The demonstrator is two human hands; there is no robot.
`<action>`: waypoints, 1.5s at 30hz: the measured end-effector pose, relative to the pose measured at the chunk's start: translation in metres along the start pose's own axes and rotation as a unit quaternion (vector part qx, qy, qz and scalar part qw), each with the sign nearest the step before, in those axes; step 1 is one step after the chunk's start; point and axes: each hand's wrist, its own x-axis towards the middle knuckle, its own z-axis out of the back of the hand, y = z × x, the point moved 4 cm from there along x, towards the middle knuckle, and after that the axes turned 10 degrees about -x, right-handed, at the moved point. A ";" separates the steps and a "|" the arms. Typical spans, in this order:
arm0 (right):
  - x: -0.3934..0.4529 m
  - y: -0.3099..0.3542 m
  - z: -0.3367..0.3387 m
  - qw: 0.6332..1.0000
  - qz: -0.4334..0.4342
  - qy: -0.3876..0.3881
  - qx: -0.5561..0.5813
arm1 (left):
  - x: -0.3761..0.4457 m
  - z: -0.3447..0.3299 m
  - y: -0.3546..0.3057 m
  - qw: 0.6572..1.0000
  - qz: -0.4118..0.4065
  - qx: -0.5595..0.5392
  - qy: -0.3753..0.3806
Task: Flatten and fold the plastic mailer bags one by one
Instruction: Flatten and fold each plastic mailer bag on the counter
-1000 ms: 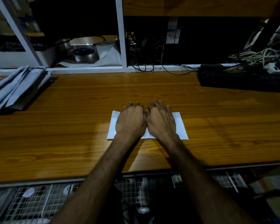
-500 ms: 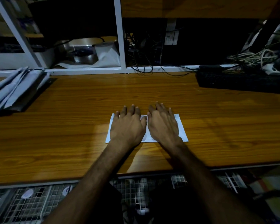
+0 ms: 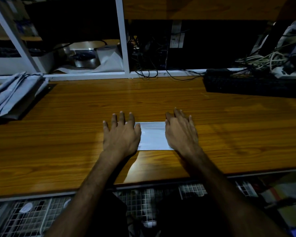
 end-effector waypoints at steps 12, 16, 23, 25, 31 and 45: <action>-0.003 -0.027 0.003 0.999 -0.035 0.003 -0.004 | 0.000 0.013 0.023 0.999 0.037 -0.008 0.012; -0.005 -0.033 0.004 0.999 -0.041 0.005 -0.007 | 0.000 0.015 0.032 0.999 0.050 -0.002 0.011; -0.006 -0.043 0.005 0.999 -0.053 0.005 -0.008 | -0.002 0.016 0.042 0.998 0.060 -0.013 -0.001; -0.007 -0.046 0.004 0.999 -0.054 0.003 -0.008 | -0.002 0.016 0.047 0.998 0.061 -0.004 -0.002; -0.009 -0.052 0.008 0.998 -0.064 0.009 -0.002 | -0.002 0.017 0.058 0.997 0.075 -0.001 -0.010; -0.014 -0.059 0.014 0.995 -0.095 -0.002 0.010 | -0.008 0.029 0.058 0.992 0.068 -0.022 -0.103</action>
